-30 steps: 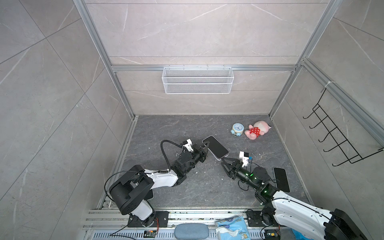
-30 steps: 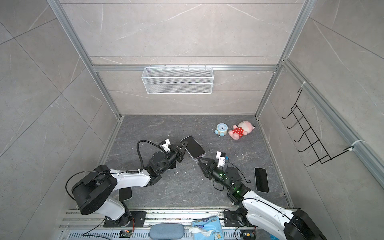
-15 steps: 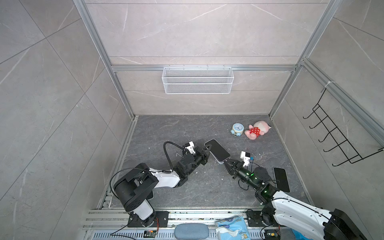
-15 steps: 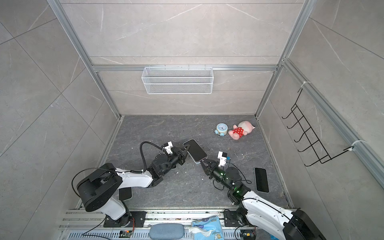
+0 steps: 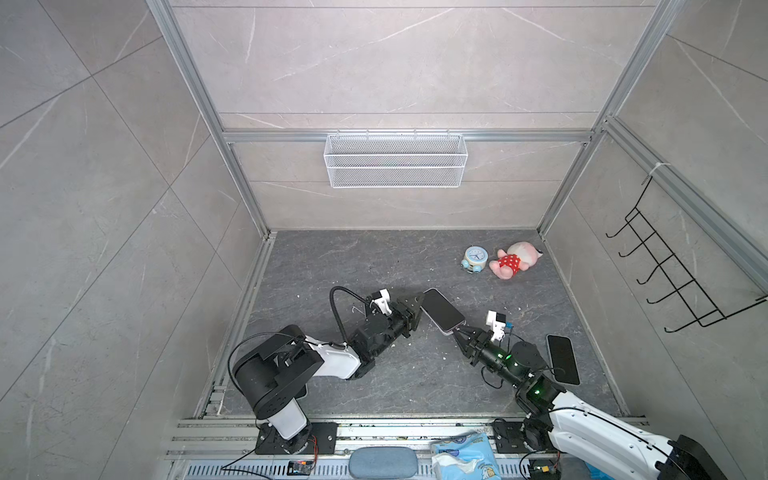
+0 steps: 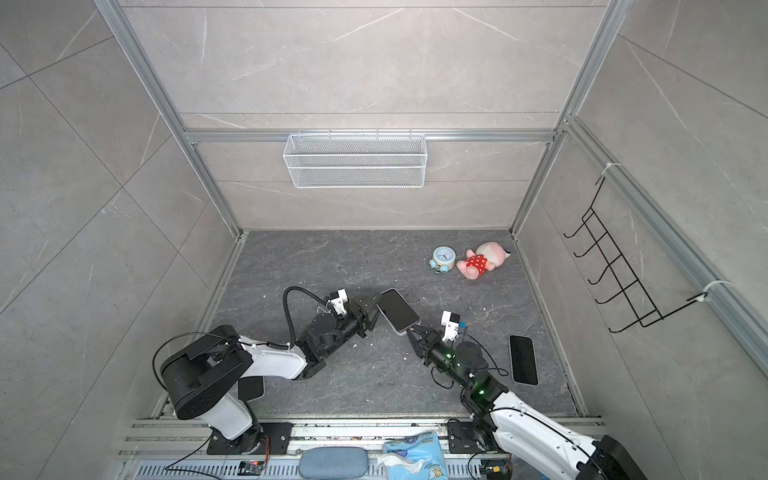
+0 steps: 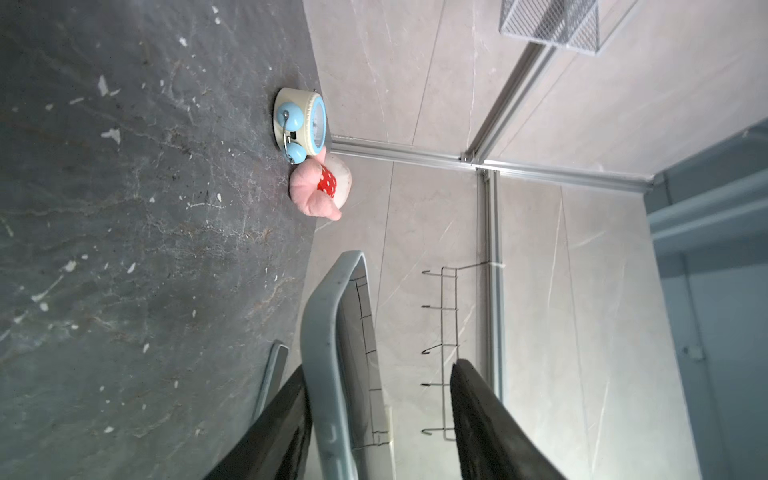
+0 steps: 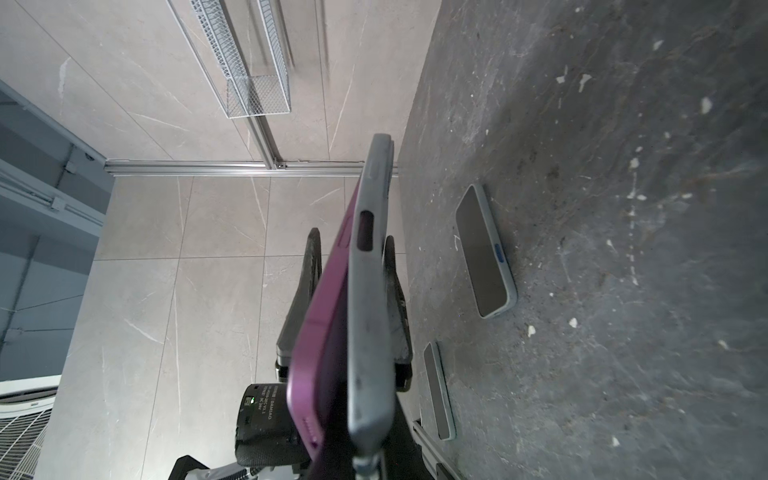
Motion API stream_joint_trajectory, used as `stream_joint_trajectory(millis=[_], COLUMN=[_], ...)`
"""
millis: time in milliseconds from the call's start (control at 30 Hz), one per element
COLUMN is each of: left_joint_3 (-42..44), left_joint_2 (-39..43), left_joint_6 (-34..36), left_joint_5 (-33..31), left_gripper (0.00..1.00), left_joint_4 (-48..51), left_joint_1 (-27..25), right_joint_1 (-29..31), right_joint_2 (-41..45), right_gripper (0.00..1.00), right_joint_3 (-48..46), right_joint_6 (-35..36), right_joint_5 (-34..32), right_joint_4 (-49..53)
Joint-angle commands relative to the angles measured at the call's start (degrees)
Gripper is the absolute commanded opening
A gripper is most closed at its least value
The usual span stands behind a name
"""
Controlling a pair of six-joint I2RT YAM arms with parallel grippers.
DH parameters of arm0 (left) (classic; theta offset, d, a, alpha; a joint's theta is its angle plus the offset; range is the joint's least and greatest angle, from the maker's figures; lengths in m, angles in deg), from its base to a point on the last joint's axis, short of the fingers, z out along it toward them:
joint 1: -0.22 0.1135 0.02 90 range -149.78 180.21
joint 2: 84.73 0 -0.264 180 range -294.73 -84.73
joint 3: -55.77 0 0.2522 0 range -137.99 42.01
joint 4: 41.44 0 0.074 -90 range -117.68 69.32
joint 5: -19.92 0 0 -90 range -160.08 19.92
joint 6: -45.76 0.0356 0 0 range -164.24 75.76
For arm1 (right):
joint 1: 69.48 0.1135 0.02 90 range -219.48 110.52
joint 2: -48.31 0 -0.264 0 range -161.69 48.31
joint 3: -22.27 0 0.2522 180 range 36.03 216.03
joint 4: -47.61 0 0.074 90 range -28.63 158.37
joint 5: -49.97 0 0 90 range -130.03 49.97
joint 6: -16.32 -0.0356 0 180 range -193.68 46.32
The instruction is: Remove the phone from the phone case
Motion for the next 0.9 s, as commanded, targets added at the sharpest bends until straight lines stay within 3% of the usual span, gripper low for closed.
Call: stream_joint_trajectory(millis=[0, 200, 467, 633, 867], left_joint_3=[-0.25, 1.80, -1.68, -12.19, -31.27], left_joint_2=[-1.32, 2.86, 24.82, 33.19, 28.05], left_joint_6=[2.38, 6.48, 23.40, 42.46, 64.27], left_joint_5=[0.86, 0.85, -2.53, -4.72, -13.58], left_gripper=[0.67, 0.77, 0.82, 0.80, 0.80], left_joint_4=[-2.94, -0.21, 35.02, 58.34, 84.51], left_joint_1=[-0.06, 0.00, -1.15, -5.81, -16.89], right_joint_1=[-0.14, -0.19, -0.20, -0.28, -0.19], right_joint_2=[1.58, 1.87, 1.25, 0.83, -0.02], right_gripper=[0.00, 0.00, 0.00, 0.00, 0.00], right_joint_3=[-0.25, -1.05, -1.57, -1.62, -1.39], right_joint_6=[0.62, 0.09, -0.10, -0.17, -0.11], right_joint_5=[-1.05, -1.61, -1.71, -1.45, -0.90], right_joint_4=[-1.34, -0.41, -0.71, -0.73, -0.59])
